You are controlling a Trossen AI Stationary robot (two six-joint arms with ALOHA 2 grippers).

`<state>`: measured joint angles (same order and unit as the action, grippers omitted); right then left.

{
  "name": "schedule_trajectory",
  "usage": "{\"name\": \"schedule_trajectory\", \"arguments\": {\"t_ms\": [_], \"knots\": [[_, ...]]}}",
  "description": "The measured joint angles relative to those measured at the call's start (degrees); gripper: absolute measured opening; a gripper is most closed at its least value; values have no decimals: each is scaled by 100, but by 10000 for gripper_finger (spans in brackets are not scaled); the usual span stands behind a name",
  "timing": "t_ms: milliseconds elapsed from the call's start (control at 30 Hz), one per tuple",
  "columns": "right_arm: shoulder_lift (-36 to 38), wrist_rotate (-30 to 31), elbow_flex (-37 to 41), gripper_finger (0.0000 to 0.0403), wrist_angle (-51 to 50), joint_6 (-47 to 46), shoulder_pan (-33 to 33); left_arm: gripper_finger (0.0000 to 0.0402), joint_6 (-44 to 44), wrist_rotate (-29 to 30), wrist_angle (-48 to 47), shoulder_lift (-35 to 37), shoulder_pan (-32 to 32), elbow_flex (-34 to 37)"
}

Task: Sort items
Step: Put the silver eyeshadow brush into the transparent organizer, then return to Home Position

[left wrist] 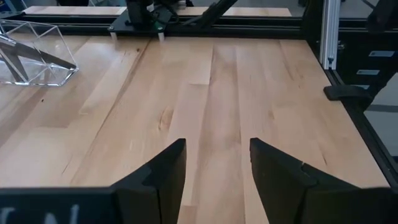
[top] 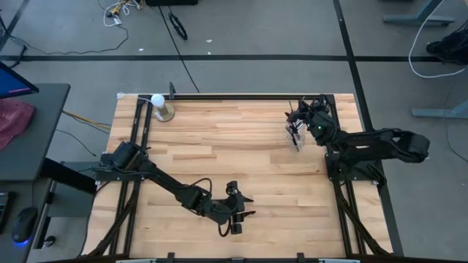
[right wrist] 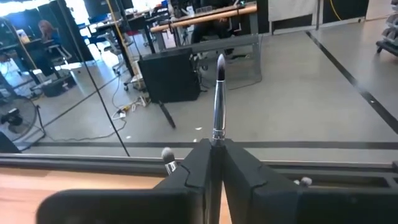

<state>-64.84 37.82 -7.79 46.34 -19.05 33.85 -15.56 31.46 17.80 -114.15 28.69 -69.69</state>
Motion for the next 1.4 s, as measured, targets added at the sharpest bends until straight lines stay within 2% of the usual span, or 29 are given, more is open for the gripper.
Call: {"name": "schedule_trajectory", "arguments": {"t_ms": [400,633,733,867,1000,1267,1400], "knots": [[35,-340,0,120,-305,214,-5,179,6,0,77,0,-2,0],[839,-339,-32,154,-444,807,-216,179,-27,-1,122,0,0,0],[1369,-335,-330,150,-905,1183,-494,179,-29,-2,157,0,0,0],[1902,-345,-1032,132,-2314,1460,-1064,179,-29,-2,175,0,0,0],[2167,-987,-1662,108,-3582,1368,-1909,179,-27,0,176,-2,0,0],[2486,-1812,-1419,49,-3795,974,-4008,179,-31,0,175,-2,42,0],[2735,-2254,-1419,27,-3914,1038,-4601,179,-32,0,173,-2,48,0]]}}
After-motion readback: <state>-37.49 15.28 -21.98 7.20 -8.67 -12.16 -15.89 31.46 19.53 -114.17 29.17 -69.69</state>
